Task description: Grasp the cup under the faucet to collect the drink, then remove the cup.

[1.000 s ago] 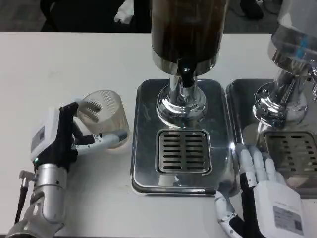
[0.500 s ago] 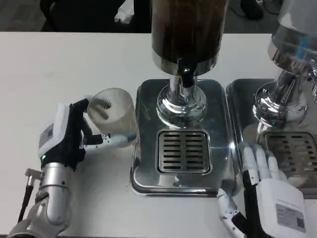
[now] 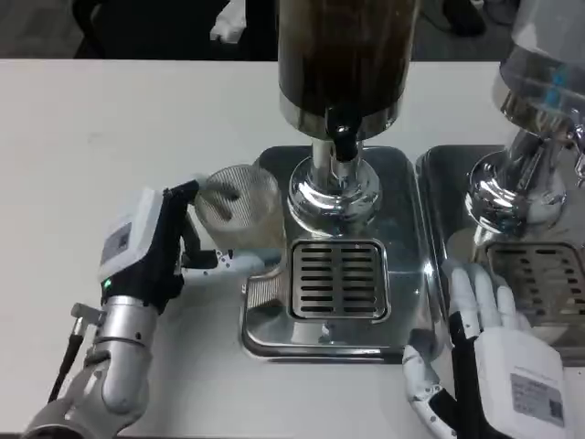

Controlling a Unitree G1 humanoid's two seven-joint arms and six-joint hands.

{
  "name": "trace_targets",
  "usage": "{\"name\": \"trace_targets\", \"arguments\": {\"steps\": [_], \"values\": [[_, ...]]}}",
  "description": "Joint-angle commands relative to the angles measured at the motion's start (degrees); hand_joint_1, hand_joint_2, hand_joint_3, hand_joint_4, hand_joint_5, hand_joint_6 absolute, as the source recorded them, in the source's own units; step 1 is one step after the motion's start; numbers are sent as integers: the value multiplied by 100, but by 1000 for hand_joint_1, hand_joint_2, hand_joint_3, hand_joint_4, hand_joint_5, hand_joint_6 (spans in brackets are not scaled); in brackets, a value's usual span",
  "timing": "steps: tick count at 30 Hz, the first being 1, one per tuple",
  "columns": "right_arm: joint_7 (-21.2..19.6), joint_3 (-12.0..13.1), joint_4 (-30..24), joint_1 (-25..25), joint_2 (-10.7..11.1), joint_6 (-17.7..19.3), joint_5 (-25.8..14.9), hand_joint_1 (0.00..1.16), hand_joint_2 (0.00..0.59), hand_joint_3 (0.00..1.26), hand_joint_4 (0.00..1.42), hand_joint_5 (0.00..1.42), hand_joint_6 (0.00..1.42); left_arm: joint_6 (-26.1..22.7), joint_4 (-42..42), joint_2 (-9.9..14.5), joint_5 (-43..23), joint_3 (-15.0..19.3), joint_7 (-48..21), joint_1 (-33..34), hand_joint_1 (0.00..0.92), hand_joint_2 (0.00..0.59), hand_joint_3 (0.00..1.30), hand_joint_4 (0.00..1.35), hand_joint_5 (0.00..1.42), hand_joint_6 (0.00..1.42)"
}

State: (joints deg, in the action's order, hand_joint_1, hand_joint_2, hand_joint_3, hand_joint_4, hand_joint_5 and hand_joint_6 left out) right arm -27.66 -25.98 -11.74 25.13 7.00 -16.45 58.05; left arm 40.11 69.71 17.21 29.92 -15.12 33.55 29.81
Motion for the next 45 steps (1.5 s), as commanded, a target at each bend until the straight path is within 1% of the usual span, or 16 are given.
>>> {"name": "trace_targets", "arguments": {"steps": [1, 9, 21, 27, 32, 38, 42, 45], "values": [[-67, 37, 6, 15, -60, 33, -60, 132, 539, 35, 0, 0, 97, 159, -122, -90, 69, -119, 20, 224, 671, 0, 904, 1015, 1135, 1353], [-80, 50, 11, 20, -87, 26, -67, 132, 539, 35, 0, 0, 97, 150, -164, -238, 170, -298, 24, 357, 668, 0, 903, 1015, 1131, 1336], [-126, 71, 25, 55, -168, 17, -60, 132, 539, 35, 0, 0, 97, 160, -155, -530, 338, -569, -19, 486, 661, 0, 892, 1002, 1131, 1335], [-146, 73, 21, 81, -198, 9, -37, 132, 539, 35, 0, 0, 97, 70, -95, -640, 500, -736, 34, 565, 660, 0, 888, 1002, 1131, 1335], [-160, 71, 25, 89, -209, 11, -33, 132, 539, 35, 0, 0, 97, -10, -27, -747, 467, -763, 6, 642, 660, 0, 888, 1002, 1131, 1335], [-189, 71, 21, 106, -234, -6, -27, 132, 539, 35, 0, 0, 97, -108, 73, -764, 465, -778, -34, 663, 661, 0, 888, 1002, 1130, 1333], [-185, 70, 23, 103, -223, 9, -40, 132, 539, 35, 0, 0, 97, -190, 61, -721, 648, -956, 60, 664, 662, 0, 890, 1002, 1127, 1319], [-188, 84, 25, 101, -233, 6, -57, 132, 539, 35, 0, 0, 97, -113, 68, -705, 605, -921, -2, 632, 646, 0, 804, 929, 1088, 1274]]}}
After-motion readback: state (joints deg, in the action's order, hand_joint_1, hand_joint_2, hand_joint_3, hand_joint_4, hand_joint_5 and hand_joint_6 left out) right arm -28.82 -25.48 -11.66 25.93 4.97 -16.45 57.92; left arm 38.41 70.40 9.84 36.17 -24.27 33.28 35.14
